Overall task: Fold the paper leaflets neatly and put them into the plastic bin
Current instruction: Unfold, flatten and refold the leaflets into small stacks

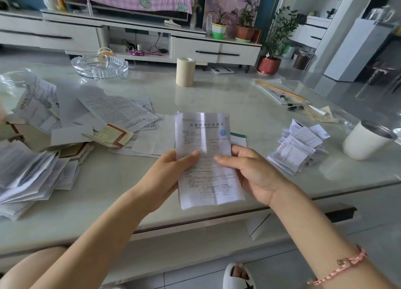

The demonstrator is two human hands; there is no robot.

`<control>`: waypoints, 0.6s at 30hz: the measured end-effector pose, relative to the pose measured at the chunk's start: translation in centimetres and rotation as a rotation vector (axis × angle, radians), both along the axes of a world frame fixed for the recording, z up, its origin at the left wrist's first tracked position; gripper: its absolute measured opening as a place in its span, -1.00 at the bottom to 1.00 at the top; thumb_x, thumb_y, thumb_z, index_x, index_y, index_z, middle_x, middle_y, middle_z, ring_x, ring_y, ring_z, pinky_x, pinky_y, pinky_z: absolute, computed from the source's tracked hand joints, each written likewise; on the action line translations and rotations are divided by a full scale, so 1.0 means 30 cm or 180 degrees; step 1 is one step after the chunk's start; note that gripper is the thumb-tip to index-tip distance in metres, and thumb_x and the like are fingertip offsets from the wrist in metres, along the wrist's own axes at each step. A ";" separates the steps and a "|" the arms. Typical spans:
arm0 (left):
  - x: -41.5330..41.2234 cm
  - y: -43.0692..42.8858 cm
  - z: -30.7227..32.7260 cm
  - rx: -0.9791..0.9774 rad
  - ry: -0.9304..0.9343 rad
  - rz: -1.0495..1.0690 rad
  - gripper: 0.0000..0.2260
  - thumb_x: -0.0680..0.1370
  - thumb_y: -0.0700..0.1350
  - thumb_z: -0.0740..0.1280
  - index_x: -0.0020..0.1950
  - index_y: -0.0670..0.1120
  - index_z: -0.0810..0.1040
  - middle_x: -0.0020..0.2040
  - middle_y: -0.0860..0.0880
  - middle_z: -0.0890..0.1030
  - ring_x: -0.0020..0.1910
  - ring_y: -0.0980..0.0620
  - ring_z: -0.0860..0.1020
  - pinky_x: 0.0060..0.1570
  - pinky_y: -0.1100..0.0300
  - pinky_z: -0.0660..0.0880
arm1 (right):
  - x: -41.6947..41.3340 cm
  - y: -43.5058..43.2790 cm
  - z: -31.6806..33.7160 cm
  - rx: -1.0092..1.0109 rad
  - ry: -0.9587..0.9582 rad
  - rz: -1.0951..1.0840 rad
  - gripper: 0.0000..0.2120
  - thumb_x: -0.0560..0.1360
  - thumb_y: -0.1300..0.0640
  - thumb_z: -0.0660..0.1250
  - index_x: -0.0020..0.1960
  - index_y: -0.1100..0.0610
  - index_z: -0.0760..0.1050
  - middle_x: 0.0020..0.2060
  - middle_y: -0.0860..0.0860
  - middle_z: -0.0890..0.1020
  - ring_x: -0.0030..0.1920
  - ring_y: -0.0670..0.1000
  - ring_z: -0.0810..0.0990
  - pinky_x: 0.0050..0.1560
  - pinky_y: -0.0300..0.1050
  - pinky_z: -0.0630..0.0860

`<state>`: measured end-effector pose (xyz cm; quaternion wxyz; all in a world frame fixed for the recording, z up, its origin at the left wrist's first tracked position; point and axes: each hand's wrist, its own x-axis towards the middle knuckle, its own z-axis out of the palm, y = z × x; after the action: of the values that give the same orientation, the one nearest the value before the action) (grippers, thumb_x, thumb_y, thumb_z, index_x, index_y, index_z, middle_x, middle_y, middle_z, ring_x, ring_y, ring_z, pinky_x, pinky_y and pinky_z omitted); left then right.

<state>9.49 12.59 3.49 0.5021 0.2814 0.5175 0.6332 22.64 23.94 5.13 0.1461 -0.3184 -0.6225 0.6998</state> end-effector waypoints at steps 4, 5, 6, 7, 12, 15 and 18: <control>-0.016 -0.004 0.008 0.0046 0.0159 -0.0131 -0.82 0.57 -0.31 0.19 -0.01 -0.18 0.59 -0.09 -0.11 0.68 -0.13 -0.05 0.65 -0.14 0.15 0.62 | 0.008 0.004 -0.004 0.0010 0.0339 0.0030 -0.73 0.46 0.41 0.25 -0.14 0.11 0.64 -0.19 0.04 0.68 -0.14 0.01 0.65 -0.13 -0.22 0.57; -0.019 -0.004 0.009 0.0005 0.0152 -0.0111 -0.73 0.57 -0.37 0.13 -0.07 -0.17 0.61 -0.13 -0.11 0.67 -0.18 -0.04 0.64 -0.19 0.15 0.62 | 0.012 0.005 -0.001 0.0064 0.0385 -0.0008 -0.67 0.43 0.42 0.25 -0.30 0.07 0.63 -0.26 0.01 0.67 -0.20 -0.01 0.63 -0.18 -0.25 0.55; -0.020 -0.004 0.013 -0.0053 0.0070 -0.0090 -0.65 0.54 -0.38 0.07 -0.16 -0.17 0.63 -0.18 -0.11 0.66 -0.25 -0.03 0.62 -0.28 0.16 0.61 | 0.017 0.007 0.000 0.0130 0.0427 -0.0066 -0.62 0.43 0.42 0.24 -0.42 0.07 0.60 -0.29 -0.02 0.65 -0.21 -0.02 0.61 -0.20 -0.27 0.54; -0.028 -0.005 0.014 -0.0086 -0.0126 -0.0057 -0.61 0.50 -0.36 0.03 -0.26 -0.18 0.64 -0.23 -0.12 0.64 -0.32 -0.03 0.60 -0.37 0.17 0.58 | 0.018 0.007 0.000 0.0258 0.0449 -0.0113 -0.56 0.43 0.44 0.20 -0.50 0.07 0.56 -0.28 -0.02 0.65 -0.20 -0.02 0.60 -0.19 -0.27 0.53; -0.041 -0.005 0.012 -0.0161 -0.0139 -0.0257 -0.73 0.53 0.01 0.20 -0.05 -0.16 0.58 -0.20 -0.14 0.65 -0.32 -0.06 0.62 -0.42 0.20 0.54 | 0.010 -0.008 -0.012 0.1001 0.0640 -0.0195 -0.52 0.27 0.67 0.14 -0.55 0.17 0.51 -0.28 0.05 0.65 -0.24 -0.03 0.63 -0.25 -0.25 0.55; -0.030 -0.003 -0.013 -0.0257 0.0678 -0.0540 -0.67 0.39 -0.02 0.43 0.10 -0.12 0.58 -0.12 -0.08 0.67 -0.18 -0.01 0.64 -0.30 0.18 0.56 | 0.004 -0.032 -0.016 0.1404 0.0689 -0.0110 -0.56 0.28 0.68 0.14 -0.43 0.22 0.56 -0.31 0.05 0.62 -0.27 -0.09 0.59 -0.26 -0.29 0.50; -0.027 -0.011 -0.023 -0.0310 0.0919 -0.0390 -0.80 0.41 -0.10 0.43 -0.03 -0.16 0.61 -0.19 -0.09 0.66 -0.24 -0.01 0.63 -0.33 0.22 0.53 | 0.002 -0.031 -0.029 0.1589 0.0425 -0.0173 -0.71 0.53 0.42 0.17 -0.01 0.14 0.60 -0.09 -0.01 0.64 -0.08 -0.15 0.59 -0.08 -0.32 0.46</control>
<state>8.69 12.26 2.81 0.4733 0.3758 0.5962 0.5286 22.72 23.01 4.26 0.2796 -0.2422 -0.7562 0.5398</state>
